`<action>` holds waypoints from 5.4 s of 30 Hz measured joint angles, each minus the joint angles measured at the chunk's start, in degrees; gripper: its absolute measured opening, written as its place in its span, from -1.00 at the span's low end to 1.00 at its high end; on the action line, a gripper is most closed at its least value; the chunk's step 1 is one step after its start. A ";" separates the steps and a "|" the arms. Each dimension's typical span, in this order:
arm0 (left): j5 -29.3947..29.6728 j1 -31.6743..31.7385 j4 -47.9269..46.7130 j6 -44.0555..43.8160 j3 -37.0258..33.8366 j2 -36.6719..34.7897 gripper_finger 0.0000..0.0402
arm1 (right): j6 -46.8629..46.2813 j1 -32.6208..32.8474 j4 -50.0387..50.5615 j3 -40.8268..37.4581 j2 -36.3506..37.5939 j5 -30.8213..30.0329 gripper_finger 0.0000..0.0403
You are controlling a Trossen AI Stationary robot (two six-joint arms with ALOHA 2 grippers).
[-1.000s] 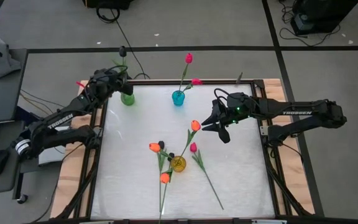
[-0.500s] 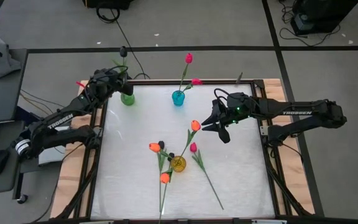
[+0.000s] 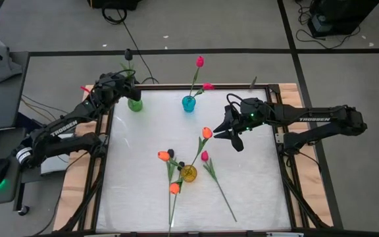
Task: Sort flowers into vase by color
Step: Put the right black flower into the green vase, then put the left black flower into the green vase
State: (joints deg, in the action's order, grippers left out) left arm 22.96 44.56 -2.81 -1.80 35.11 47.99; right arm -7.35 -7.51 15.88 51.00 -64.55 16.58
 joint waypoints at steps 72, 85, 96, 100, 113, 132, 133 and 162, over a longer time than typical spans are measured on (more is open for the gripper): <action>1.92 -57.87 -55.47 -58.29 22.62 8.73 -0.24 | 6.46 -4.53 5.70 0.00 0.02 -0.49 -0.42; 3.21 -66.17 -46.88 -69.86 22.56 30.35 -0.24 | 10.52 -5.90 5.71 0.02 0.02 -0.44 -0.42; -3.38 -67.16 -48.98 -74.90 22.51 35.65 -0.24 | 13.72 -5.88 6.93 0.01 0.04 -0.01 -0.42; -8.22 -68.52 -57.89 -73.57 22.51 35.30 -0.24 | 14.60 -6.14 6.93 0.00 0.04 0.00 -0.42; -14.93 -74.44 -32.78 -49.59 22.53 35.39 -0.24 | 15.02 -7.26 6.51 0.01 0.04 0.00 -0.42; -9.90 -73.14 -30.95 -57.44 22.58 46.08 -0.24 | 17.82 -7.28 6.78 0.00 0.04 1.54 -0.42; -10.06 -72.58 -31.10 -60.15 22.58 46.55 -0.24 | 17.84 -7.26 6.78 0.00 0.04 1.55 -0.42; -8.70 -68.81 -25.15 -86.59 22.58 50.31 -0.24 | 19.65 -7.26 6.73 0.00 0.04 1.60 -0.42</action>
State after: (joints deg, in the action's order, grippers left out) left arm 14.26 -24.25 -27.96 -88.39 57.69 98.30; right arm 12.29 -14.76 22.61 51.00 -64.51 18.17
